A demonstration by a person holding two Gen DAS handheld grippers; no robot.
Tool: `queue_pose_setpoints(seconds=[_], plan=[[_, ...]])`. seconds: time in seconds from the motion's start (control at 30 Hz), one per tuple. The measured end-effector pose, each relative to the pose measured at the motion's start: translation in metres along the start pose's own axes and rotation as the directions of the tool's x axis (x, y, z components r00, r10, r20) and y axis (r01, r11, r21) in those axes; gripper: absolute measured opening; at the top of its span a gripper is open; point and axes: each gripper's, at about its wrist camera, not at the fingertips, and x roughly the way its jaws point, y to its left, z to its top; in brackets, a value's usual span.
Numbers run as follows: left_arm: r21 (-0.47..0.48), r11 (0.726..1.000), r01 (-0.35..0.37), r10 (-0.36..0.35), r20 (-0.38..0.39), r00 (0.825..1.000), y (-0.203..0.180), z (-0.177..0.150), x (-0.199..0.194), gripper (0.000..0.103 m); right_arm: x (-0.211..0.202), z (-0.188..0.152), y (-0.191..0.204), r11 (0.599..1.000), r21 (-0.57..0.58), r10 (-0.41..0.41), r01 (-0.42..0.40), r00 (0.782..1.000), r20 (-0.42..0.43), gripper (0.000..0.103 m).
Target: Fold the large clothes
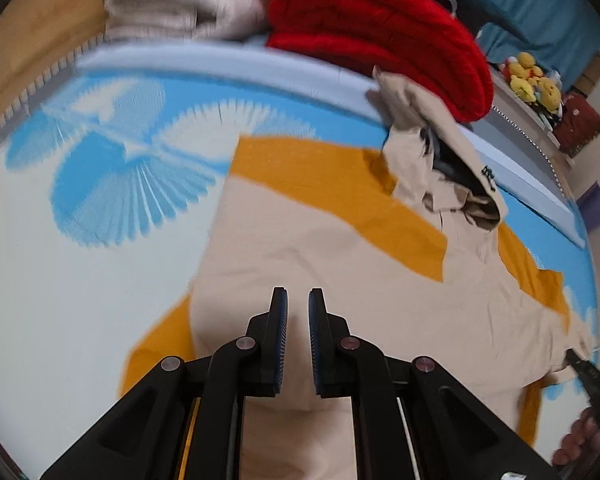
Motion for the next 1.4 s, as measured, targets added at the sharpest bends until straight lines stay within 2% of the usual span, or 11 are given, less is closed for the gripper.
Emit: queue_pose_setpoints(seconds=[0.13, 0.3, 0.43, 0.53, 0.57, 0.67, 0.73, 0.83, 1.0, 1.17, 1.4], plan=[[-0.061, 0.998, 0.018, -0.026, -0.122, 0.992, 0.012, -0.009, 0.030, 0.009, 0.010, 0.006, -0.024, 0.998, 0.053, 0.016, -0.015, 1.000, -0.026, 0.005], [-0.109, 0.991, -0.084, 0.051, -0.275, 0.960, 0.031, -0.026, 0.068, 0.009, 0.009, 0.008, -0.045, 0.991, 0.123, -0.048, 0.050, 0.999, -0.018, 0.009], [-0.094, 0.992, -0.085, 0.059, -0.250, 0.966, 0.022, -0.028, 0.061, 0.009, 0.016, 0.010, -0.051, 0.985, 0.164, 0.058, -0.055, 0.998, -0.011, 0.013], [0.005, 0.997, -0.075, 0.074, -0.219, 0.973, 0.001, -0.031, 0.058, 0.014, 0.040, 0.006, -0.047, 0.977, 0.168, 0.150, -0.131, 0.983, -0.107, 0.025], [0.030, 0.997, -0.077, 0.082, -0.233, 0.969, -0.004, -0.036, 0.062, 0.015, 0.053, 0.001, -0.047, 0.978, 0.172, 0.147, -0.118, 0.975, -0.165, 0.031], [0.039, 0.997, -0.073, 0.081, -0.307, 0.948, -0.007, -0.048, 0.078, 0.018, 0.078, -0.014, -0.052, 0.988, 0.156, 0.064, -0.021, 0.959, -0.276, 0.031], [0.034, 0.995, -0.089, 0.095, -0.292, 0.952, -0.010, -0.050, 0.072, 0.018, 0.080, -0.016, -0.055, 0.984, 0.176, 0.076, -0.027, 0.958, -0.276, 0.031], [0.113, 0.988, -0.101, 0.123, -0.208, 0.970, -0.030, -0.050, 0.048, 0.018, 0.066, -0.009, -0.044, 0.992, 0.127, 0.042, -0.012, 0.970, -0.238, 0.031], [0.264, 0.961, -0.085, 0.112, -0.088, 0.990, -0.077, -0.064, 0.012, 0.023, 0.016, 0.007, -0.013, 1.000, -0.017, 0.025, -0.026, 0.998, -0.058, 0.031], [0.302, 0.950, -0.083, 0.100, -0.040, 0.994, -0.105, -0.079, -0.010, 0.023, -0.038, 0.008, 0.022, 0.986, -0.167, 0.041, -0.026, 0.995, 0.093, 0.031], [0.309, 0.949, -0.067, 0.078, -0.022, 0.997, -0.113, -0.098, -0.025, 0.025, -0.058, -0.006, 0.029, 0.983, -0.179, 0.049, -0.034, 0.996, 0.076, 0.031]])
